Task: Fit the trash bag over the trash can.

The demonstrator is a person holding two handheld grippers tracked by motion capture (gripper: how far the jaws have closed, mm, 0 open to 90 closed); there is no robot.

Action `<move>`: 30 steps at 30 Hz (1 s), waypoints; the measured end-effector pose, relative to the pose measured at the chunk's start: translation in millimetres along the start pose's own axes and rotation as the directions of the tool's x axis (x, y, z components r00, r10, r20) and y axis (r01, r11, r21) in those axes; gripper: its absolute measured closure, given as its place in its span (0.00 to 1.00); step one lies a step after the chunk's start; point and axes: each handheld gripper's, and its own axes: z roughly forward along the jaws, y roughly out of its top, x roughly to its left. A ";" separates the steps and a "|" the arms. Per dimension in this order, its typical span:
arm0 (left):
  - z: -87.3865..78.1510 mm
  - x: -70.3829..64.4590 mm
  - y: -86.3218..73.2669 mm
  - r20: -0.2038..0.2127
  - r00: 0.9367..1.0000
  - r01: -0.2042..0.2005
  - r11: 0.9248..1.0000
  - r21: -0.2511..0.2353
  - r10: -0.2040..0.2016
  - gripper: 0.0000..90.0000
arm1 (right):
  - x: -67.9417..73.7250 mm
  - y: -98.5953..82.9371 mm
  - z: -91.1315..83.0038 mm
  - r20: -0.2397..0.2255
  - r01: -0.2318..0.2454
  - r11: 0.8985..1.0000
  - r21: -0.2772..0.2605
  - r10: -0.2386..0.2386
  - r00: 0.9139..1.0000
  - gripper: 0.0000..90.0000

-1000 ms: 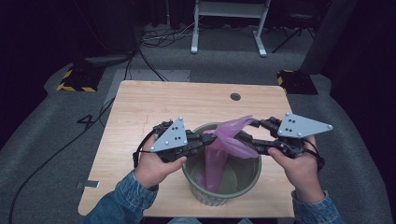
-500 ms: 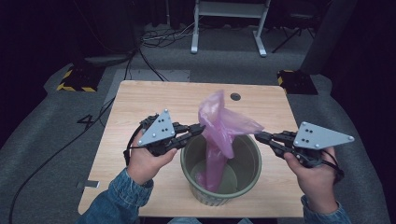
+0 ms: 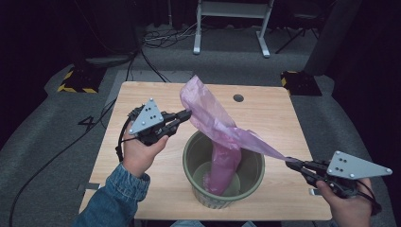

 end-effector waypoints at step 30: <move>2.8 -12.7 -1.0 -0.007 0.999 -0.035 0.999 0.021 0.036 1.00 | 1.2 19.0 -20.9 0.017 0.005 0.996 -0.088 -0.004 1.000 0.46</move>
